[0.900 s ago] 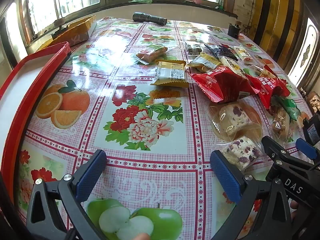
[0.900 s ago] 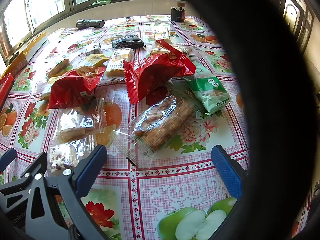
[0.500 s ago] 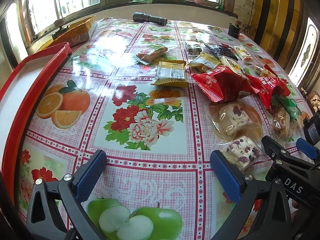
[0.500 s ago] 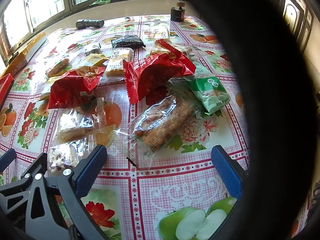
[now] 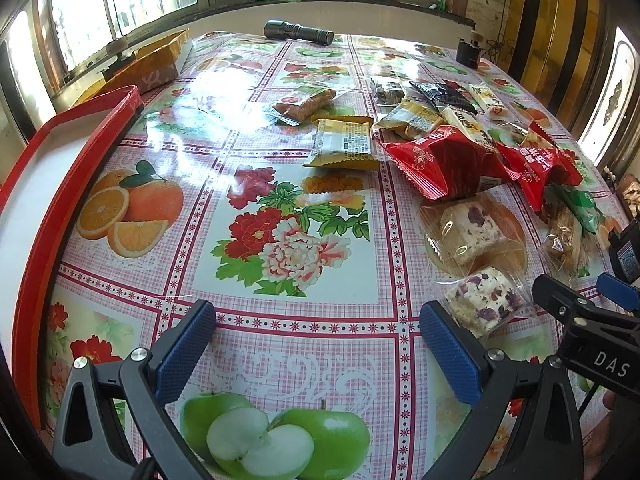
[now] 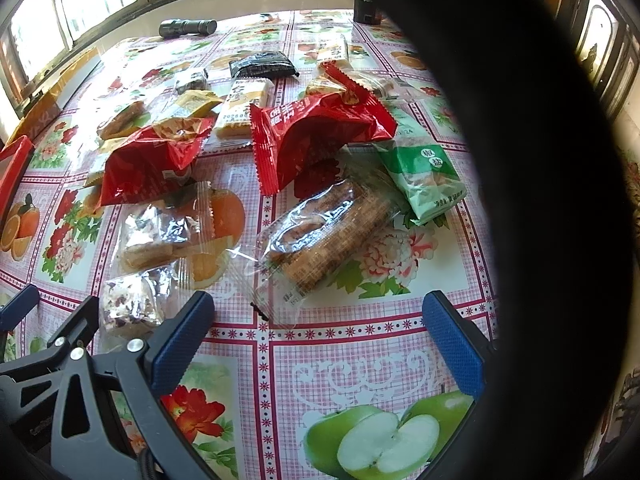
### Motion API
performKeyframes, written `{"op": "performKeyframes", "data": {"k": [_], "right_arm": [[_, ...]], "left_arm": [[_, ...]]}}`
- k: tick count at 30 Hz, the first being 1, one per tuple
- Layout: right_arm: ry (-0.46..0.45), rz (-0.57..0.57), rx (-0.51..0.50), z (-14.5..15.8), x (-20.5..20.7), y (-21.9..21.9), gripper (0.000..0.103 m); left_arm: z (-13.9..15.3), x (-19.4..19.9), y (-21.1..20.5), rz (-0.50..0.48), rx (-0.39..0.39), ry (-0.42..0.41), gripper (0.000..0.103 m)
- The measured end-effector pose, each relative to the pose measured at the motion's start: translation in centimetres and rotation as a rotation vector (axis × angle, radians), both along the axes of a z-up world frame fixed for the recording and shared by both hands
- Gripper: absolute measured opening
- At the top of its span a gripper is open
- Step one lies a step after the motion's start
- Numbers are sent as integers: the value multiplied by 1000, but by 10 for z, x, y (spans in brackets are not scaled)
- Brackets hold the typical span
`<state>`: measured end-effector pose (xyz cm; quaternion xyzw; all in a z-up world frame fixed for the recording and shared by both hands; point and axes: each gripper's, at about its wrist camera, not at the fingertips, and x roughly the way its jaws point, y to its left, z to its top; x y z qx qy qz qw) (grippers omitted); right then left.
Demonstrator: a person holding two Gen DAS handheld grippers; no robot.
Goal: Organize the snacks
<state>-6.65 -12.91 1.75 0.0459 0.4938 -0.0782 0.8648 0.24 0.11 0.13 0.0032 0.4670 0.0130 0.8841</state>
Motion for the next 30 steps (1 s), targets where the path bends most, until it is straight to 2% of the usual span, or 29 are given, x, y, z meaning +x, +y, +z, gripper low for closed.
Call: {"op": "performKeyframes", "data": {"k": [5,8,13,30], "right_arm": [[1,-48,25,8,-10,-11,103],[-12,-51,8,19,-15,-15,103],[-16,-36,-28,30,-24,-14,103],[-37,-47,-6,49,-29,-20,103]], "left_arm": [[6,4,9,47,-30,17,97],[13,3,10,61,-36,-6,97],[24,-1,1,33,-16,-37,97],[36,-2,-5,12,-12,-57,96]]}}
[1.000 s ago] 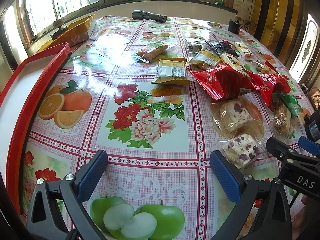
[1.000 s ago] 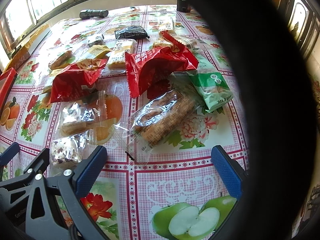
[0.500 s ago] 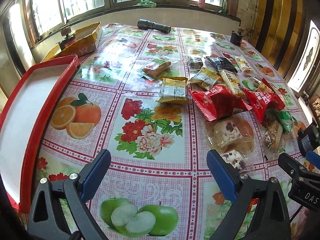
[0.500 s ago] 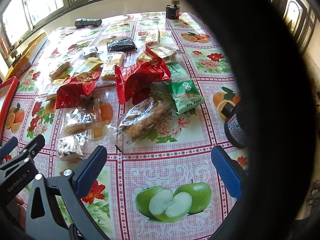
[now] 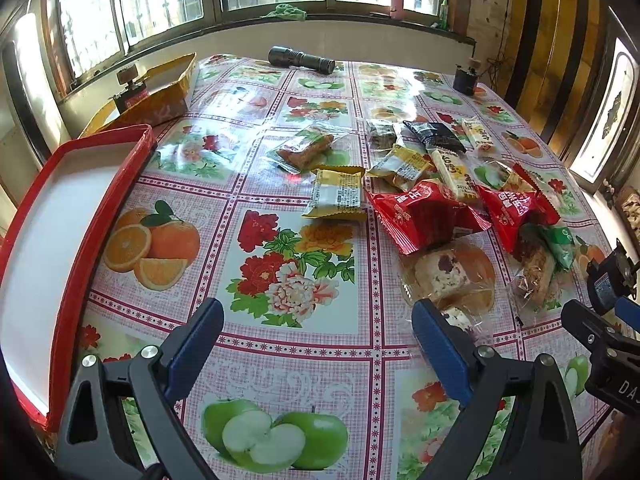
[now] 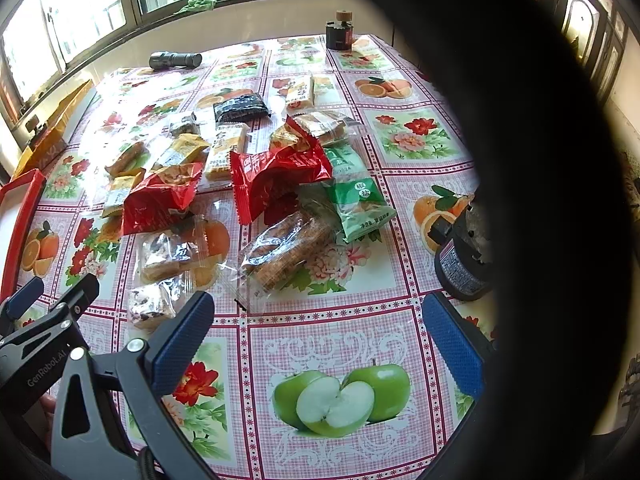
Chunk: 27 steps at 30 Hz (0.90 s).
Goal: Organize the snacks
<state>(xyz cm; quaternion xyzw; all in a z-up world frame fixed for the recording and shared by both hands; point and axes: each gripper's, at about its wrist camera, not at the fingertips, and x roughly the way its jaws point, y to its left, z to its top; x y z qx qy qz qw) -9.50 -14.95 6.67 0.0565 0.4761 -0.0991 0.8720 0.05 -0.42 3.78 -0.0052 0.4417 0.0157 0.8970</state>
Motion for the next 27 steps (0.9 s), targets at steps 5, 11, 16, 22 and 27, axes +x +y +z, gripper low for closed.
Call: {"op": "performKeyframes", "data": {"k": [5,11,16,22,27], "right_arm": [[0,1,0,1,0,-1,103],[0,4,-6,2,1,-1,103],[-1,2,-5,2,1,-1,103],[0,3,-7,2,2,0,103],[-2,5,-14,4,4,0,103]], "left_arm": [[3,0,0,-4,2,-2,96],[2,3,0,-5,7,11,96],[3,4,1,-3,6,18,96],[3,4,1,-4,10,20,96],[2,5,0,-4,9,27,96]]}}
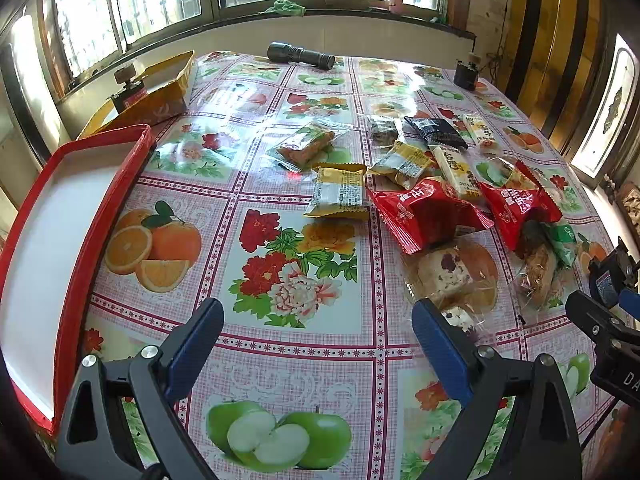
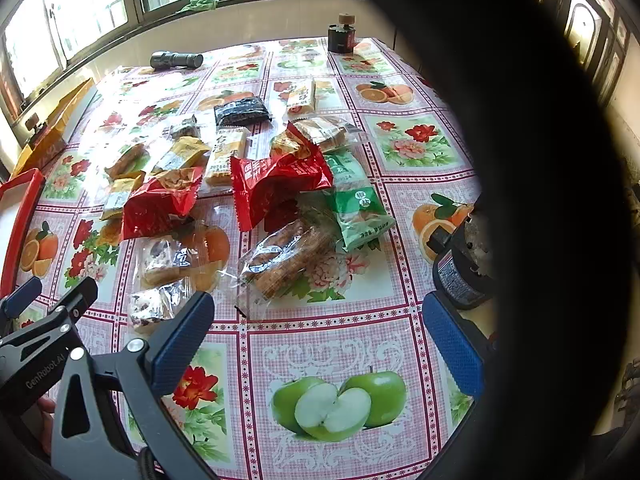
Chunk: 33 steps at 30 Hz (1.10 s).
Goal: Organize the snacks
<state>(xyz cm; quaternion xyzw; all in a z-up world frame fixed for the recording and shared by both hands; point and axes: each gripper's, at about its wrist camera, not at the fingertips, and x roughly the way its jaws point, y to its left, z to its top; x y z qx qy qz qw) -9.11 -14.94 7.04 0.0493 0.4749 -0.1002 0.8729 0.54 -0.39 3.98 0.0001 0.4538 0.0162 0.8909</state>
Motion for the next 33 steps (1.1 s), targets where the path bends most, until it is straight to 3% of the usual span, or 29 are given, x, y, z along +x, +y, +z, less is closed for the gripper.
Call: {"op": "performKeyframes", "data": {"k": [33], "right_arm": [[2,23,7,8,5,-17,103]], "left_arm": [[0,15,14,17,33,56,96]]}}
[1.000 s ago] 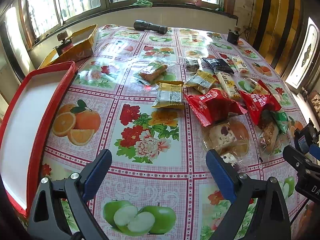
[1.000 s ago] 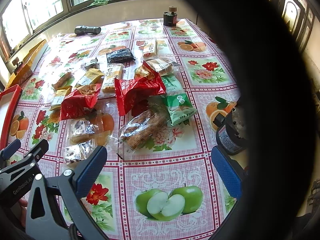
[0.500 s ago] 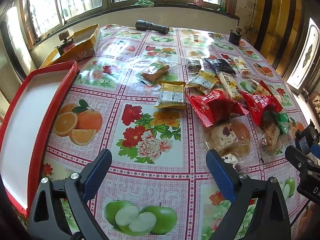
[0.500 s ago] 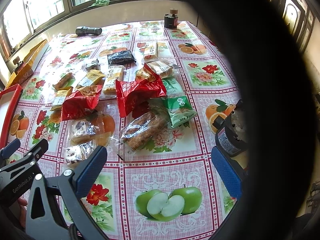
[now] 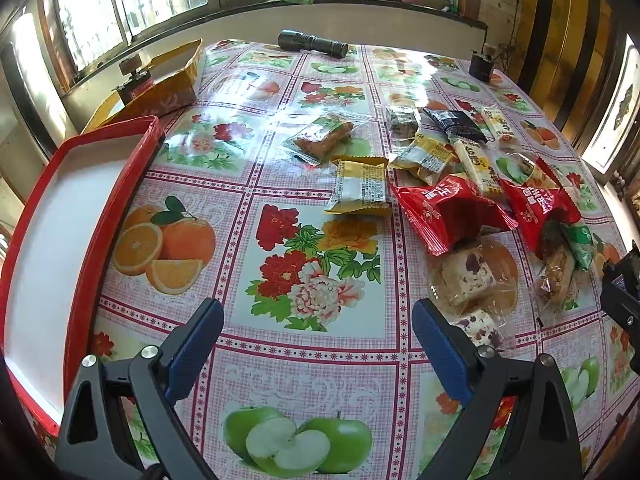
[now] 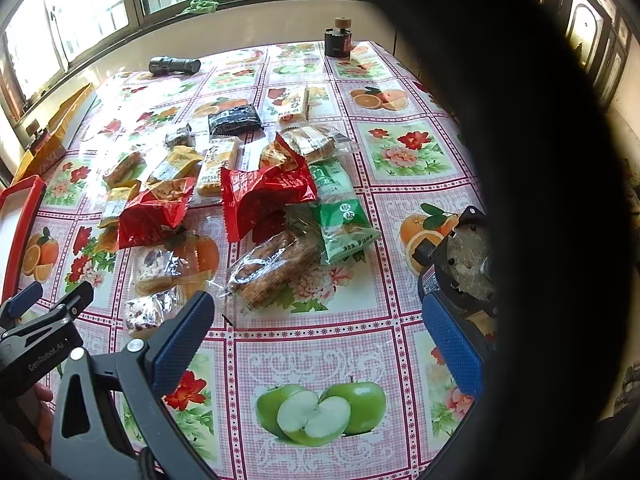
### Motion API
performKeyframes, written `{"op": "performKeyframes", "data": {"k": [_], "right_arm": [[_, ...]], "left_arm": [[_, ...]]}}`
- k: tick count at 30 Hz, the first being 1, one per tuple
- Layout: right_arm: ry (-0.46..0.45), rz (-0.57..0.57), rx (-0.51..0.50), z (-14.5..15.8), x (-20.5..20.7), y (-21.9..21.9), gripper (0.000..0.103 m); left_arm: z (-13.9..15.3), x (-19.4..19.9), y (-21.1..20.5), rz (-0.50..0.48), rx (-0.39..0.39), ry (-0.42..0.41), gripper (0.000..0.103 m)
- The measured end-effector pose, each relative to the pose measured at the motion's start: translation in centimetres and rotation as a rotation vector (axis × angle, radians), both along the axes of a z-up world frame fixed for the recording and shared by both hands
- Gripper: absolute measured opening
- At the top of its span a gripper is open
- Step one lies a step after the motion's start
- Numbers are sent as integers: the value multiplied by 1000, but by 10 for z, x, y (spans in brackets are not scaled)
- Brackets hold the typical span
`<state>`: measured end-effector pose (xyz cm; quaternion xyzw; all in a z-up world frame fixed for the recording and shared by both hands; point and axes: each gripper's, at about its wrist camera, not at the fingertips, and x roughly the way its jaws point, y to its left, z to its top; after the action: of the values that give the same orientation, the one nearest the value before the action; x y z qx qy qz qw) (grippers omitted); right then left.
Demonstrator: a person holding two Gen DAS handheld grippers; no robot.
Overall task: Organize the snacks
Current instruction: 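Grasp a red snack bag with the right tool while the left tool grasps another red bag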
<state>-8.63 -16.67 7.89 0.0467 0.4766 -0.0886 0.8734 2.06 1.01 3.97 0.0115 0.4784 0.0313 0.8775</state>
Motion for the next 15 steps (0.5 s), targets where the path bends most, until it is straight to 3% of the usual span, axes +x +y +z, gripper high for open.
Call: {"op": "performKeyframes", "data": {"k": [7,10,15], "right_arm": [[22,59,1,-1,7,-10,103],[45,120,-25,-10,17,1,103],[121,139,82,-29,35,10,101]], "left_arm": [[21,25,31,21,54,40,96],[28,32,39,26,39,52,96],[27,39,34,1,-36,125,96]]}}
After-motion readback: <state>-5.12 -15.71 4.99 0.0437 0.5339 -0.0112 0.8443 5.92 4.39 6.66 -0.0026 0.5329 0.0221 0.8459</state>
